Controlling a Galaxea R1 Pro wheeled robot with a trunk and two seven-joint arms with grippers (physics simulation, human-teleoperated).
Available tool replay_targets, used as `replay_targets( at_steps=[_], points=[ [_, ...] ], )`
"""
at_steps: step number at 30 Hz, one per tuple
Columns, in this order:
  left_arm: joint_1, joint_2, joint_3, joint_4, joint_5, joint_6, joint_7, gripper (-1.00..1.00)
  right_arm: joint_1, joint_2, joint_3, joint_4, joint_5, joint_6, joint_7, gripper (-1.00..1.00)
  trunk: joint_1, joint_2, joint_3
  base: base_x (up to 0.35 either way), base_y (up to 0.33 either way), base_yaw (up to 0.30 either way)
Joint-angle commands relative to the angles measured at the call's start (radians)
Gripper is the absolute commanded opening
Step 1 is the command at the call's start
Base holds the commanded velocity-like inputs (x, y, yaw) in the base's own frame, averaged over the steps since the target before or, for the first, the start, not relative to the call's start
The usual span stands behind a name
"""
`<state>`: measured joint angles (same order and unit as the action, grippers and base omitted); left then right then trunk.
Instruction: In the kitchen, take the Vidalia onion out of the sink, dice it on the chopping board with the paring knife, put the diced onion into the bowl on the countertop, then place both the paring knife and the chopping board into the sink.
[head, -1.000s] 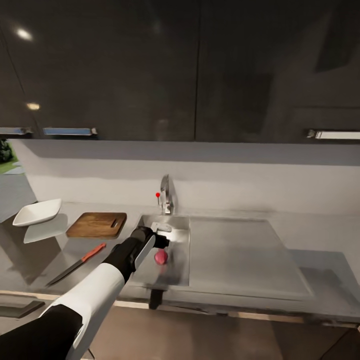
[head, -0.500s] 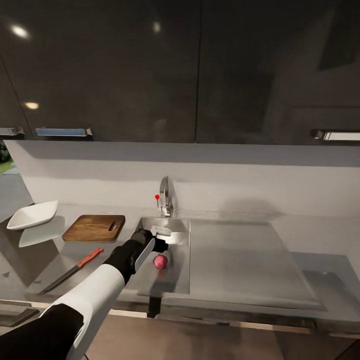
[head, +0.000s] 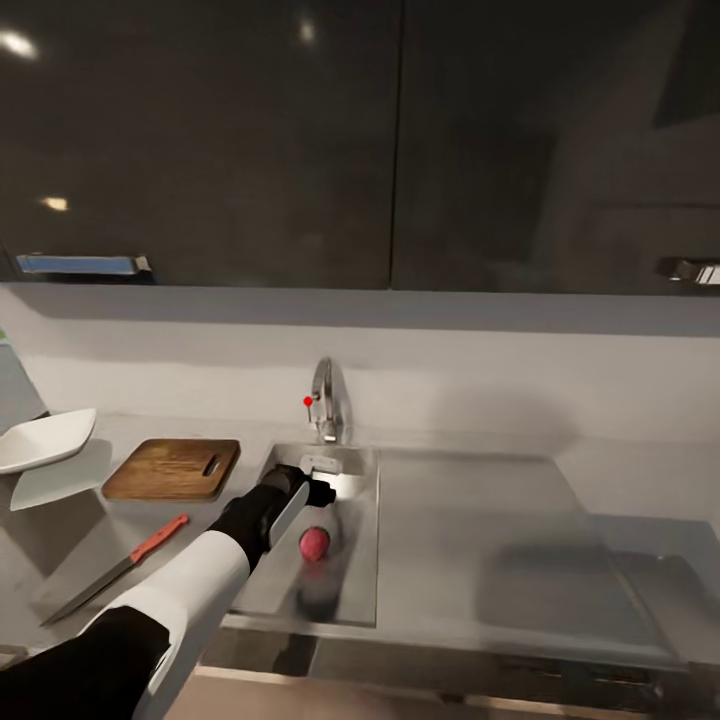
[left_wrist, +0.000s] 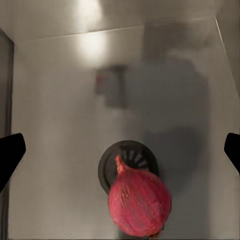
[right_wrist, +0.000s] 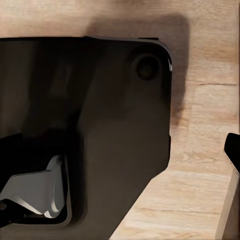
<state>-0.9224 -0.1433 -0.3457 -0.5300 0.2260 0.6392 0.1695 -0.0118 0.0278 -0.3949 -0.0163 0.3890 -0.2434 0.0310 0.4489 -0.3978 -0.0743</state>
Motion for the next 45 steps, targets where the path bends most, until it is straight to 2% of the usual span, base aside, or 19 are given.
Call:
replay_targets(
  at_steps=[1,15,28,45],
  points=[
    [-0.001,0.001,-0.006,-0.001,0.011,0.004,0.008,1.0,0.0,0.0,-0.009,0.0,0.005,-0.002,0.004,1.0,0.001,-0.002,-0.003,0.227,-0.068,0.0],
    [-0.001,0.001,-0.006,0.003,0.012,0.004,0.008,1.0,0.0,0.001,-0.009,0.0,0.005,-0.002,0.003,1.0,0.001,-0.002,-0.005,0.038,-0.01,0.0],
    [-0.001,0.001,-0.006,0.07,0.012,0.004,0.01,1.0,0.0,0.003,-0.009,-0.001,0.005,-0.002,0.003,1.0,0.001,-0.002,-0.019,0.0,0.0,0.0],
    [0.002,0.001,-0.005,0.103,0.013,0.004,0.01,1.0,0.0,0.012,-0.009,-0.001,0.005,-0.002,0.001,1.0,0.001,-0.002,-0.037,0.0,0.0,0.0]
  ],
)
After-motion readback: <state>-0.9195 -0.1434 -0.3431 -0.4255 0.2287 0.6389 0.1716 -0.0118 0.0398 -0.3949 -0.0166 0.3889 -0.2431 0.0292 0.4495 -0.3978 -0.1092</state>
